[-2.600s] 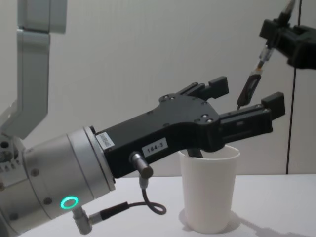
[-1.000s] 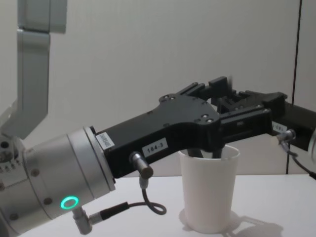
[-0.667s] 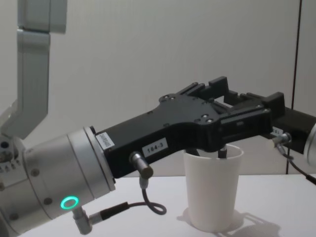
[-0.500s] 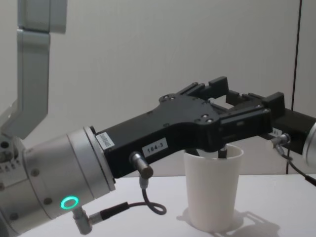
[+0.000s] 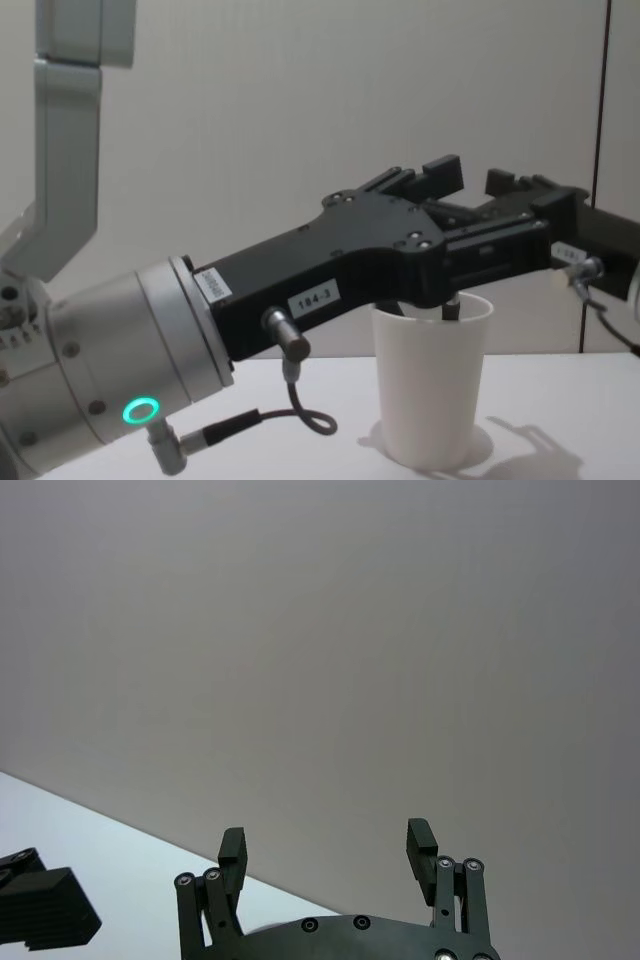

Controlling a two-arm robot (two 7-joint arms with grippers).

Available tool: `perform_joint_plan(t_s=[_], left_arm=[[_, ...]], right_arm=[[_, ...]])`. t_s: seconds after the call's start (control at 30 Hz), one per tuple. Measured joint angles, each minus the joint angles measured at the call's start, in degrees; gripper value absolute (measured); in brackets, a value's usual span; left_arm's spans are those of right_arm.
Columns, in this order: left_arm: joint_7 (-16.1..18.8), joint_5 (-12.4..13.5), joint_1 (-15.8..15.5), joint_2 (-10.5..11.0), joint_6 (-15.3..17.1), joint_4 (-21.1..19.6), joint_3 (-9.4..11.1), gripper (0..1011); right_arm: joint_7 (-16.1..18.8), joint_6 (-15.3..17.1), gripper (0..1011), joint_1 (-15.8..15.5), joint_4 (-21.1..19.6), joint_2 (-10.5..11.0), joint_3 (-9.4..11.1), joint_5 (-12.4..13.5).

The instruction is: Place the pen into the pen holder.

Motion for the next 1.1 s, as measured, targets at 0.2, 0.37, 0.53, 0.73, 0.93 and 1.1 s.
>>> perform_joint_plan(t_s=[0.2,0.37,0.53,0.73,0.93,1.1], left_arm=[[0.00,0.00,0.00,0.00,0.00,0.00,0.00,1001],[0.00,0.00,0.00,0.00,0.00,0.00,0.00,1001],[0.39,0.13,-0.01,0.04,0.12,-0.02,0.02,1001],[3.17,0.98,-0.16,0.30,1.13,-0.19,0.17,1001],[7.77,2.52,-0.41,0.75,2.80,-0.50,0.41,1001],[11.77,3.82,-0.63,1.15,4.28,-0.82,0.63,1001]], right_arm=[[-1.45,0.10,1001,-0.75,-1.70,0.95,0.79,0.99],[-2.80,0.46,1001,-1.56,-3.33,1.95,1.60,1.72],[-3.64,0.73,1002,-2.08,-4.25,2.53,2.09,2.13],[-4.58,1.92,1001,-3.49,-5.01,2.92,2.82,2.24],[-6.51,4.37,1001,-6.42,-6.63,3.72,4.29,2.54],[-8.43,6.87,1001,-9.27,-8.19,4.53,5.74,2.83]])
